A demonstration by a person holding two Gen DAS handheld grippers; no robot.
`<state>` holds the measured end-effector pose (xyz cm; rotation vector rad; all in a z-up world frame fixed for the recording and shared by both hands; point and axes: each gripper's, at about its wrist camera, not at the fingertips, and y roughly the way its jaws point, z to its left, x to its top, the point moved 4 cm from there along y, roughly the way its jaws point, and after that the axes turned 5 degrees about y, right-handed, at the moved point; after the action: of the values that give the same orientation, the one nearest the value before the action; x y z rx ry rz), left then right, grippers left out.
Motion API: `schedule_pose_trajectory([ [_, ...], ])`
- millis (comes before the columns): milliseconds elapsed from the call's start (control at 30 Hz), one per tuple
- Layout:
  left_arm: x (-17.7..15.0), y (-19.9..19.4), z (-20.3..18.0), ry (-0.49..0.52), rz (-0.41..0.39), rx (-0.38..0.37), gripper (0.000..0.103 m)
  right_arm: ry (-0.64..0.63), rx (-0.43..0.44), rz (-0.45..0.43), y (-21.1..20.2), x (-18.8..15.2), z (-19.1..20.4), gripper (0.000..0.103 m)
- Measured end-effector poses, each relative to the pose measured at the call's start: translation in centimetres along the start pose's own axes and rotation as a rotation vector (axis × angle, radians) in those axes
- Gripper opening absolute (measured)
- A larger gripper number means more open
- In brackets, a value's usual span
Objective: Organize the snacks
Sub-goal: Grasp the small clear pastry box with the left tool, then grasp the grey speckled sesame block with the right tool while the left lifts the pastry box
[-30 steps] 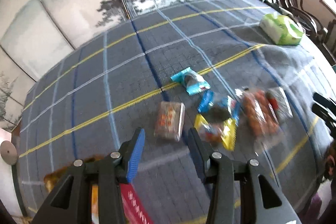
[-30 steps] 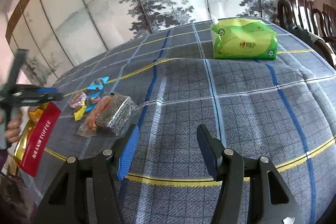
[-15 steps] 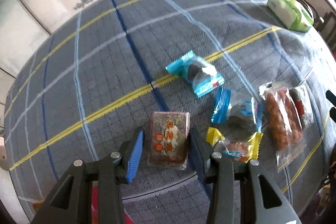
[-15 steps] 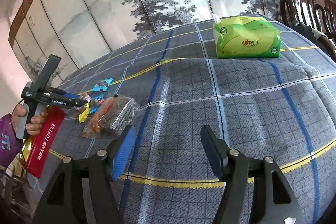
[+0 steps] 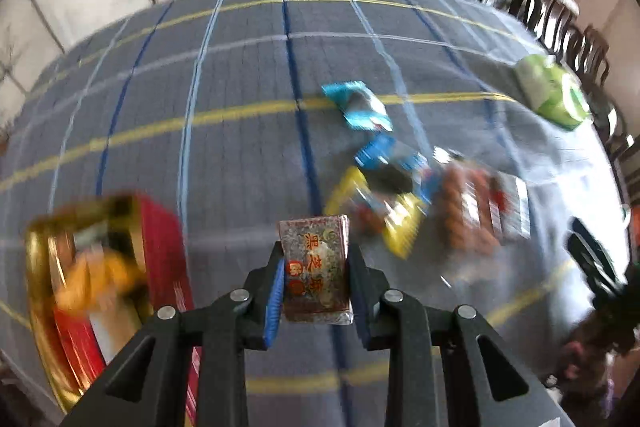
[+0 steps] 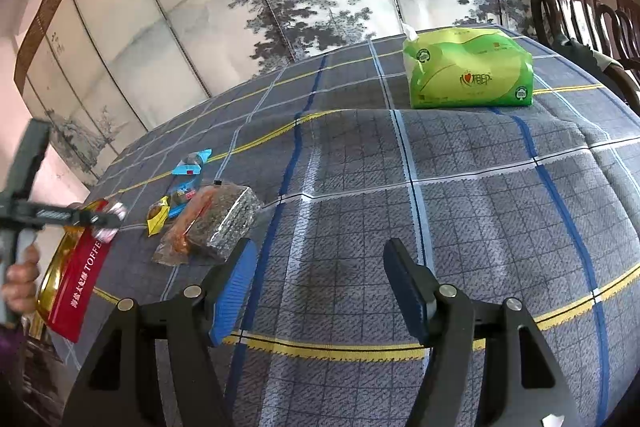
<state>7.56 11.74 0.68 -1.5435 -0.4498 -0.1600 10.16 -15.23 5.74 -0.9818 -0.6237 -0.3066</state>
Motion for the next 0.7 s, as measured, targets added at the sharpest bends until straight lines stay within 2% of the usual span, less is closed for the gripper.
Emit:
schedule_pose_trajectory([
  [233, -4.2, -3.1, -2.6, 0.006, -0.028, -0.019, 0.029, -0.058, 0.023, 0.045, 0.2, -0.3, 1.3, 0.064],
  [367, -6.0, -3.8, -3.7, 0.018, -0.023, -0.028, 0.029, -0.012, 0.124, 0.111, 1.2, 0.0, 4.0, 0.065],
  [600, -6.9, -4.9, -4.0, 0.023, -0.042, -0.015, 0.029, 0.023, 0.115, 0.134, 4.8, 2.0, 7.3, 0.064],
  [700, -7.0, -5.2, -4.0, 0.032, -0.056, 0.002, 0.029, -0.014, 0.041, 0.137, 6.3, 2.1, 8.4, 0.060],
])
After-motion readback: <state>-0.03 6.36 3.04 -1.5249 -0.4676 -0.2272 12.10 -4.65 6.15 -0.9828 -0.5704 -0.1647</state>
